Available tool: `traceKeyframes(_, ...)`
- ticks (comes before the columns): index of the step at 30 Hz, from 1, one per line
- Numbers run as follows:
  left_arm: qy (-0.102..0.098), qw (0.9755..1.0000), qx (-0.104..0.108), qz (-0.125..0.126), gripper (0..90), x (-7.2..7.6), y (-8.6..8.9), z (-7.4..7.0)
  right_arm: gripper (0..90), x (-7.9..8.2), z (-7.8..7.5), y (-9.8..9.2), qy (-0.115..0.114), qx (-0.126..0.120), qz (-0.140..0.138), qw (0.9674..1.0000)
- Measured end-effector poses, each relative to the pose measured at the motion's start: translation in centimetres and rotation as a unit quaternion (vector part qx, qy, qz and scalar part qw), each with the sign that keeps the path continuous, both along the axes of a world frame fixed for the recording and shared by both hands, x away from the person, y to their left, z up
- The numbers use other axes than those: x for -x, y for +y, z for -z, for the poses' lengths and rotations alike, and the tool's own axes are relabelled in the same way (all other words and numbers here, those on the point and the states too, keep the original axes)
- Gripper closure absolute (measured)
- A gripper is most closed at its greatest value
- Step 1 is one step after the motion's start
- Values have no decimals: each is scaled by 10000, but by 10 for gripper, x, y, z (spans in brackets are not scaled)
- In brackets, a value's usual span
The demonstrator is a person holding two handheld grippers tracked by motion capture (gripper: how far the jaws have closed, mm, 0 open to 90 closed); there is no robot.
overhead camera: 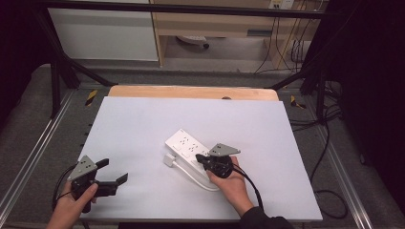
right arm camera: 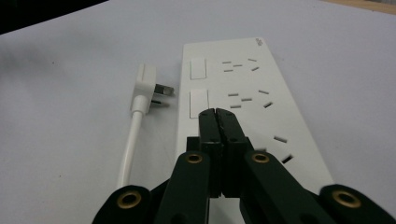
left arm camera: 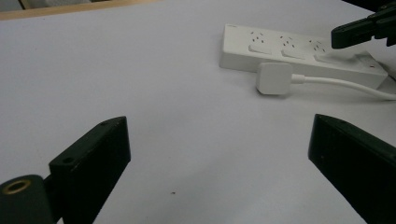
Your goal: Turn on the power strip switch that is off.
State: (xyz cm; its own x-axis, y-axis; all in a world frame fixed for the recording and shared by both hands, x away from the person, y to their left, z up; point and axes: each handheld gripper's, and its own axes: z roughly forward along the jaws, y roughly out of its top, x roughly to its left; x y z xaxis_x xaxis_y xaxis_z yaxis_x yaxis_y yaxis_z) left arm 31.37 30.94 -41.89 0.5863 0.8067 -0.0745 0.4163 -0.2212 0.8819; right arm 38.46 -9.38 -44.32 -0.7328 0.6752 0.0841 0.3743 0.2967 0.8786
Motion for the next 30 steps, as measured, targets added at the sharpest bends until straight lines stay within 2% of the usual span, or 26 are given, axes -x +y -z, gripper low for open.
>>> traceKeyframes(14, 10, 10000, 14, -29, 57, 0, 0, 1, 900, -11, -16, -10, -211, -226, 145, 9994)
traceKeyframes(30, 13, 10000, 12, -36, 57, 0, 1, 1, 868, -19, -38, -31, -560, -422, 510, 9962)
